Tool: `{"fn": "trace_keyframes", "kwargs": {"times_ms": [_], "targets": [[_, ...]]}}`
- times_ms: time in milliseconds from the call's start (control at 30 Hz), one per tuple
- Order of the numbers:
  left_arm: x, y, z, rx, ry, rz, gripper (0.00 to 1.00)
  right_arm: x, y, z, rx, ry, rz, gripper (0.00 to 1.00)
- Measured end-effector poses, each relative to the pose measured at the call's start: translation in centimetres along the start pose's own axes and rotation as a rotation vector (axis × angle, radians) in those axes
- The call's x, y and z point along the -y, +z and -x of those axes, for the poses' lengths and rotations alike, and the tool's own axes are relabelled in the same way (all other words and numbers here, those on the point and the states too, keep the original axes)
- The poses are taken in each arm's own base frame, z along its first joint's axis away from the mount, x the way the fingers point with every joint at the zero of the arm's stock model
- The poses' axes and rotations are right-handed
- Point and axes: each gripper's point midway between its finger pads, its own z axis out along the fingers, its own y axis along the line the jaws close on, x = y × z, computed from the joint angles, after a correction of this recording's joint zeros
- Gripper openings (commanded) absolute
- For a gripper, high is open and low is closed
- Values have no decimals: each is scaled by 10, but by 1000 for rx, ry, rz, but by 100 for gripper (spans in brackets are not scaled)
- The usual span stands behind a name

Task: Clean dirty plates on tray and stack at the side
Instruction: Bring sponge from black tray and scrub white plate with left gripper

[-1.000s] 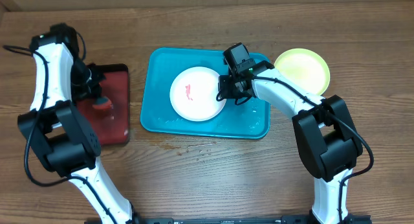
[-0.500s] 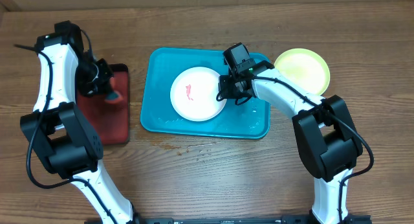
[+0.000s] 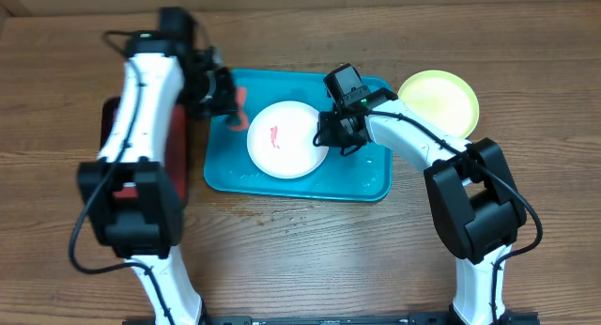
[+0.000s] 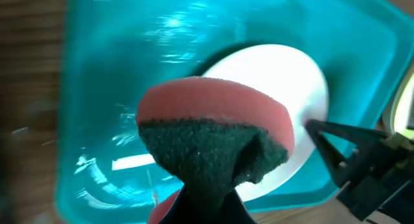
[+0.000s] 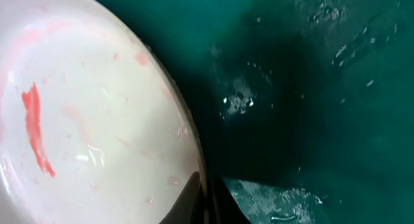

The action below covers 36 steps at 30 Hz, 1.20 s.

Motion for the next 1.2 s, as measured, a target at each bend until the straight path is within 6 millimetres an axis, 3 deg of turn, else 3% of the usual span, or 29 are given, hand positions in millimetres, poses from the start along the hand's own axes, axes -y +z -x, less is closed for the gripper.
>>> {"fn": "trace_keyframes", "kwargs": {"times_ms": [267, 433, 567, 667, 733, 767, 800, 833, 1200], "targets": [[43, 72, -20, -97, 87, 36, 4, 5, 6, -9, -22, 24, -1, 4], [53, 112, -29, -127, 134, 73, 4, 5, 5, -10, -18, 43, 1, 4], [52, 131, -36, -149, 148, 118, 15, 4, 5, -9, -17, 44, 1, 4], [49, 135, -37, -154, 146, 131, 24, 4, 6, -9, -15, 44, 3, 4], [48, 135, -36, -150, 145, 139, 25, 5, 6, -9, -14, 45, 3, 4], [48, 135, -36, -147, 146, 143, 20, 5, 6, -9, -14, 45, 3, 4], [47, 134, -35, -146, 144, 146, 6, 5, 6, -9, -14, 45, 3, 4], [47, 134, -35, -144, 142, 150, 4, 5, 6, -9, -13, 45, 3, 4], [43, 115, -36, -176, 132, 198, 4, 4, 6, -8, -11, 48, 5, 4]]}}
